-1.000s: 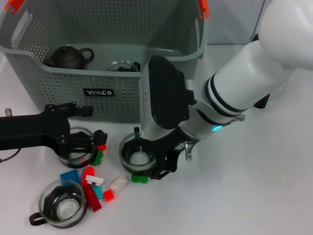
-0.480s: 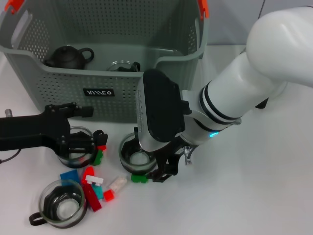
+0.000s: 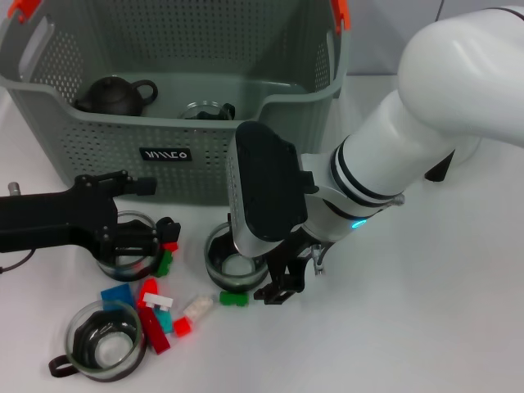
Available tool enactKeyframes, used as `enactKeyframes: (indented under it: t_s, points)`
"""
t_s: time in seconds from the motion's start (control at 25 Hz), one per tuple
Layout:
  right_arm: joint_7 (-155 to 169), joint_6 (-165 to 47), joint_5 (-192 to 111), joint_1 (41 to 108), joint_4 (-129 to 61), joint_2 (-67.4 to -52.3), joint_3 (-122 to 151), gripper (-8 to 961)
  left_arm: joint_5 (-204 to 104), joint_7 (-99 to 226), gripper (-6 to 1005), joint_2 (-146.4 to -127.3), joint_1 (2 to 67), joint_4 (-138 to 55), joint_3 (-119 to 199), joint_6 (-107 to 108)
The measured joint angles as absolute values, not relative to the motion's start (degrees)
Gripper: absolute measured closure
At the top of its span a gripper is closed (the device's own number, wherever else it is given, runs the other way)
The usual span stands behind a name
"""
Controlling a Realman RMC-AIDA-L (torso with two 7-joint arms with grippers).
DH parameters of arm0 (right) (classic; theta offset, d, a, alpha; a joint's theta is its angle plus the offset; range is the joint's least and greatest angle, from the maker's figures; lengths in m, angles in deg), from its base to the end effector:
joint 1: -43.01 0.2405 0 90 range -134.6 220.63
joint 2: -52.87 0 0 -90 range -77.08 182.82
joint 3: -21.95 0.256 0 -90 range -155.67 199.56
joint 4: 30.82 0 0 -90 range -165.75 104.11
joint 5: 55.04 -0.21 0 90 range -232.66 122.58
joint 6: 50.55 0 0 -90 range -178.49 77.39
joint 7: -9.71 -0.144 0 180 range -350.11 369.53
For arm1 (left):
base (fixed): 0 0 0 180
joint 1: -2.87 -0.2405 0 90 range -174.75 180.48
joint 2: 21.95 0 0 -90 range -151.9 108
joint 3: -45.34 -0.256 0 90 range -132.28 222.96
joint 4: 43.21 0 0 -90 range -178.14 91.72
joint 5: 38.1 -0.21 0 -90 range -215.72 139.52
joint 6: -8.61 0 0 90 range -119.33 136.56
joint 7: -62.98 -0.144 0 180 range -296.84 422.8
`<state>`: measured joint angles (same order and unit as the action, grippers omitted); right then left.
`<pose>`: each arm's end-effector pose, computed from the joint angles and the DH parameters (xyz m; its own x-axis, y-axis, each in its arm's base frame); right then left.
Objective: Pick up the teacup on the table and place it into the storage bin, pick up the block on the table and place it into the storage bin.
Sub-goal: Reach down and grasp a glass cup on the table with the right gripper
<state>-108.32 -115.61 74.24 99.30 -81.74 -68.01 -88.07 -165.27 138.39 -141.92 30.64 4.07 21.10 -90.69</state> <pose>0.0966 0.3500 -0.1394 0.9031 0.1806 0.3896 0.1975 -0.9803 -0.0034 -0.2897 0.3059 0.0399 0.8366 0.2943 0.4620 0.4328 -0.8722 -0.2280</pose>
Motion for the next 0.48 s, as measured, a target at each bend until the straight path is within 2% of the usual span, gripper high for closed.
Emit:
enactKeyframes:
  t_s: [0.48]
  points:
    - [-108.3,-115.6,75.8,99.5,-81.8,-68.07,-88.8,268,-165.2,138.4,109,-142.00,30.0,3.9,21.1,-90.2]
